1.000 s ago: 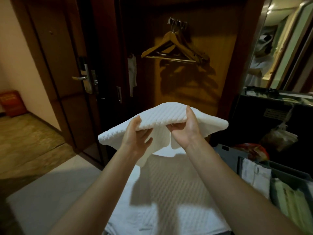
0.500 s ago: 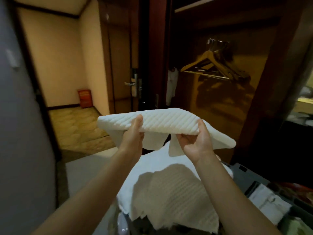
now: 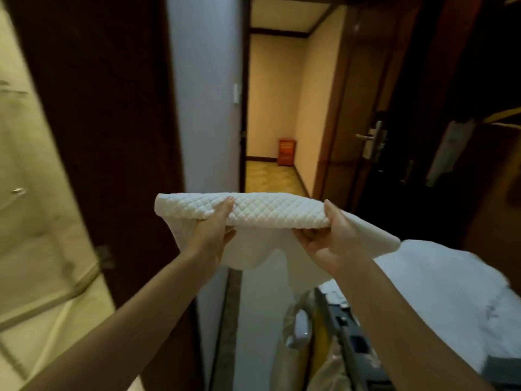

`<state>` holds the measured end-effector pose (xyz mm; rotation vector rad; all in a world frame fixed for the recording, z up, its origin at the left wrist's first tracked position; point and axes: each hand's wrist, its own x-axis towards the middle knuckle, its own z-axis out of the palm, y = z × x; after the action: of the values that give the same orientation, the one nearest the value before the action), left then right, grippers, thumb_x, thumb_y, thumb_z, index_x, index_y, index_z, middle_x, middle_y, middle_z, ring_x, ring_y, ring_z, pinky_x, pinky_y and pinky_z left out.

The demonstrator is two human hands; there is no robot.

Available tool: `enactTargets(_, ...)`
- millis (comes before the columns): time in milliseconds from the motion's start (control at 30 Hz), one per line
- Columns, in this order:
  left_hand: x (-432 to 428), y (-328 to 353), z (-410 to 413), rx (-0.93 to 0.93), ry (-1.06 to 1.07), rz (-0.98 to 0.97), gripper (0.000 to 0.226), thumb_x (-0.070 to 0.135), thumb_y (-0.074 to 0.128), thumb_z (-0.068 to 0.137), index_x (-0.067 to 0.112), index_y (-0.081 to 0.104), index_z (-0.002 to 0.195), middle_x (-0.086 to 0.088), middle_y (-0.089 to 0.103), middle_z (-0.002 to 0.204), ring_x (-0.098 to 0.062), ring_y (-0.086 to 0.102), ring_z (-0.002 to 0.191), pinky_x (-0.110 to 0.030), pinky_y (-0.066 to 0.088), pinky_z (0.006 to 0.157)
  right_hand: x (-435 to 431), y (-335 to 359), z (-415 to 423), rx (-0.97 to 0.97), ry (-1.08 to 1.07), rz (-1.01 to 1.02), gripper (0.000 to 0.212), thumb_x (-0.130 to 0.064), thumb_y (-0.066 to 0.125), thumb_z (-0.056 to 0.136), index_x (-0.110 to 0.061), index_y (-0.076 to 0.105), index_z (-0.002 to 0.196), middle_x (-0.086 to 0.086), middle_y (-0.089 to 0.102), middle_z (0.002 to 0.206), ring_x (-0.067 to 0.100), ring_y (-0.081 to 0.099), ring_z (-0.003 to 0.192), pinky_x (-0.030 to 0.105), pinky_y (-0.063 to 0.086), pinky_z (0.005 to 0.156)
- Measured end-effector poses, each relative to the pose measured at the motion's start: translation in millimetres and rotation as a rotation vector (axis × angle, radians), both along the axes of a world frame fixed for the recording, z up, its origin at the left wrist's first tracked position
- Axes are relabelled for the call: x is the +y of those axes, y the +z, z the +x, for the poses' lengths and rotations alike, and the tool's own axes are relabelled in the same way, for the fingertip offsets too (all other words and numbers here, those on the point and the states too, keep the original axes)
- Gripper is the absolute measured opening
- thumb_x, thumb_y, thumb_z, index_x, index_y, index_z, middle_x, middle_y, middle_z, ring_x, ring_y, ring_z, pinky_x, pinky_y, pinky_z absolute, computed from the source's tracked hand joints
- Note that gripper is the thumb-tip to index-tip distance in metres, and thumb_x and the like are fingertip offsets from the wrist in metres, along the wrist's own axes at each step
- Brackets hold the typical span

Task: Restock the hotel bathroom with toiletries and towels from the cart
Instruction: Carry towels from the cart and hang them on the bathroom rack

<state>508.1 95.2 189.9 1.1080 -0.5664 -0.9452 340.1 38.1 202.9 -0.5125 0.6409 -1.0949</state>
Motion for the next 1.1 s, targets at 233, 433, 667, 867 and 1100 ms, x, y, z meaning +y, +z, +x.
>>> enactTargets(233,84.5,-30.9,107.9,-0.019,0.202,0.160,0.048,0.034,0.061,0.087,0.010,0.050,0.128,-0.008,0.062,0.120,-0.021,0.062,0.104,-0.036,0.048,0.096,50.1,-29.4,108.1,0.202,0.298,0.050,0.013,-0.021,0.054,0.093,-0.008,0.053,0.095,0.017,0.066,0.092,0.027,0.064,0.087,0.039,0.053,0.081)
enactTargets(433,138.2,-46.2,207.9,0.038,0.261,0.184,0.034,0.033,0.059,0.088,0.013,0.058,0.116,-0.009,0.064,0.116,-0.022,0.061,0.103,-0.035,0.046,0.092,79.3,-49.7,208.8,0.338,0.540,-0.014,0.015,-0.025,0.052,0.094,-0.012,0.055,0.101,0.015,0.065,0.099,0.025,0.066,0.088,0.034,0.052,0.073)
enactTargets(667,191.1,-48.0,329.8,-0.035,0.349,0.150,0.029,0.029,0.047,0.095,0.018,0.050,0.121,-0.004,0.060,0.113,-0.017,0.058,0.102,-0.035,0.041,0.094,107.4,-63.3,357.4,0.332,0.707,-0.020,0.034,-0.029,0.046,0.097,-0.008,0.059,0.120,0.019,0.065,0.115,0.025,0.065,0.095,0.031,0.053,0.066)
enactTargets(867,220.1,-39.9,417.3,-0.088,0.440,0.213,0.034,0.035,0.053,0.092,0.014,0.053,0.119,-0.011,0.058,0.124,-0.025,0.057,0.113,-0.035,0.046,0.092,126.0,-59.0,455.5,0.279,0.749,0.024,0.031,-0.024,0.048,0.096,-0.004,0.057,0.118,0.019,0.064,0.112,0.026,0.063,0.092,0.033,0.054,0.072)
enactTargets(1100,225.5,-37.7,495.3,-0.142,0.494,0.215,0.044,0.037,0.052,0.092,0.009,0.051,0.125,-0.014,0.053,0.133,-0.029,0.052,0.122,-0.038,0.045,0.097,127.5,-45.9,536.0,0.391,0.737,-0.052,0.028,-0.030,0.048,0.096,-0.010,0.054,0.114,0.013,0.061,0.115,0.027,0.059,0.108,0.039,0.044,0.098)
